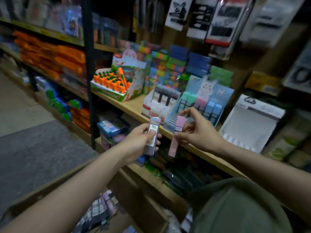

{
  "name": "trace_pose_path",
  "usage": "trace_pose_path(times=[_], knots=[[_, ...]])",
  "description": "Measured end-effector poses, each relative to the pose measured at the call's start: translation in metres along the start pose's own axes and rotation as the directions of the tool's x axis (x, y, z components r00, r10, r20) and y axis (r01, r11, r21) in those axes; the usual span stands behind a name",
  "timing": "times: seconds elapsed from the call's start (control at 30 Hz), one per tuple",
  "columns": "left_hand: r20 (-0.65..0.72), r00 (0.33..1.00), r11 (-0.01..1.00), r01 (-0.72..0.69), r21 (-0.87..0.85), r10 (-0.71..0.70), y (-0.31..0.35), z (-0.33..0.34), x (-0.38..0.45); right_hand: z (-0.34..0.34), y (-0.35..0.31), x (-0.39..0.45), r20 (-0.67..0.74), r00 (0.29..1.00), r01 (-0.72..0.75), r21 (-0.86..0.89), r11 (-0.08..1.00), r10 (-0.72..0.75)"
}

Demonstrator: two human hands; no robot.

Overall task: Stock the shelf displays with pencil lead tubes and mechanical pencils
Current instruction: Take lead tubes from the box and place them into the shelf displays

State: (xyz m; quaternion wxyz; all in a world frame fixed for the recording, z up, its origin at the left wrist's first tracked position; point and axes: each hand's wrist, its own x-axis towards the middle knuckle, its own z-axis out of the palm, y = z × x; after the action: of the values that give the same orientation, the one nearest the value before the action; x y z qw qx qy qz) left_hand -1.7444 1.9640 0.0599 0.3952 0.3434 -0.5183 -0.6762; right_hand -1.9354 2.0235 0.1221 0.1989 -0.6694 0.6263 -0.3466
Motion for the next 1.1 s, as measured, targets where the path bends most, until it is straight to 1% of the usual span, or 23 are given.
trace_pose_path(times=[0.07,0.13,0.23,0.33,0.43,0.53,0.63,0.77,0.87,0.93,1.1], knots=[[0.049,0.997,0.998,-0.052,-0.036,0.054,0.004,0.010,0.005,-0.038,-0.001,-0.003,-0.082,0.996,0.011,-0.090,0.996,-0.019],[0.067,0.991,0.992,-0.109,-0.056,0.113,0.009,0.018,0.010,-0.073,-0.001,-0.002,-0.188,0.982,-0.002,-0.107,0.994,-0.019],[0.080,0.979,0.981,-0.190,0.038,0.187,0.014,0.028,0.020,-0.106,-0.002,0.010,-0.372,0.927,-0.029,-0.198,0.980,-0.048],[0.102,0.976,0.976,-0.200,0.085,0.191,0.013,0.037,0.028,-0.111,-0.001,0.029,-0.450,0.890,-0.045,-0.233,0.971,-0.067],[0.125,0.978,0.975,-0.183,0.128,0.167,0.009,0.040,0.036,-0.099,0.000,0.049,-0.430,0.891,-0.026,-0.366,0.930,-0.144],[0.148,0.979,0.977,-0.162,0.139,0.142,0.004,0.037,0.045,-0.084,0.005,0.069,-0.398,0.897,0.010,-0.422,0.907,-0.195],[0.142,0.981,0.980,-0.154,0.130,0.135,0.001,0.030,0.053,-0.075,0.014,0.089,-0.374,0.905,0.007,-0.467,0.884,-0.205],[0.100,0.982,0.984,-0.166,0.069,0.159,0.002,0.020,0.065,-0.069,0.030,0.108,-0.324,0.929,-0.039,-0.571,0.820,-0.181],[0.078,0.983,0.985,-0.168,0.046,0.164,0.002,0.014,0.072,-0.066,0.042,0.114,-0.307,0.940,-0.059,-0.580,0.812,-0.150],[0.076,0.983,0.985,-0.168,0.048,0.165,0.002,0.014,0.074,-0.065,0.045,0.116,-0.321,0.936,-0.064,-0.554,0.830,-0.142],[0.078,0.984,0.986,-0.165,0.016,0.163,0.000,0.019,0.078,-0.067,0.042,0.118,-0.307,0.941,-0.045,-0.532,0.845,-0.143]])
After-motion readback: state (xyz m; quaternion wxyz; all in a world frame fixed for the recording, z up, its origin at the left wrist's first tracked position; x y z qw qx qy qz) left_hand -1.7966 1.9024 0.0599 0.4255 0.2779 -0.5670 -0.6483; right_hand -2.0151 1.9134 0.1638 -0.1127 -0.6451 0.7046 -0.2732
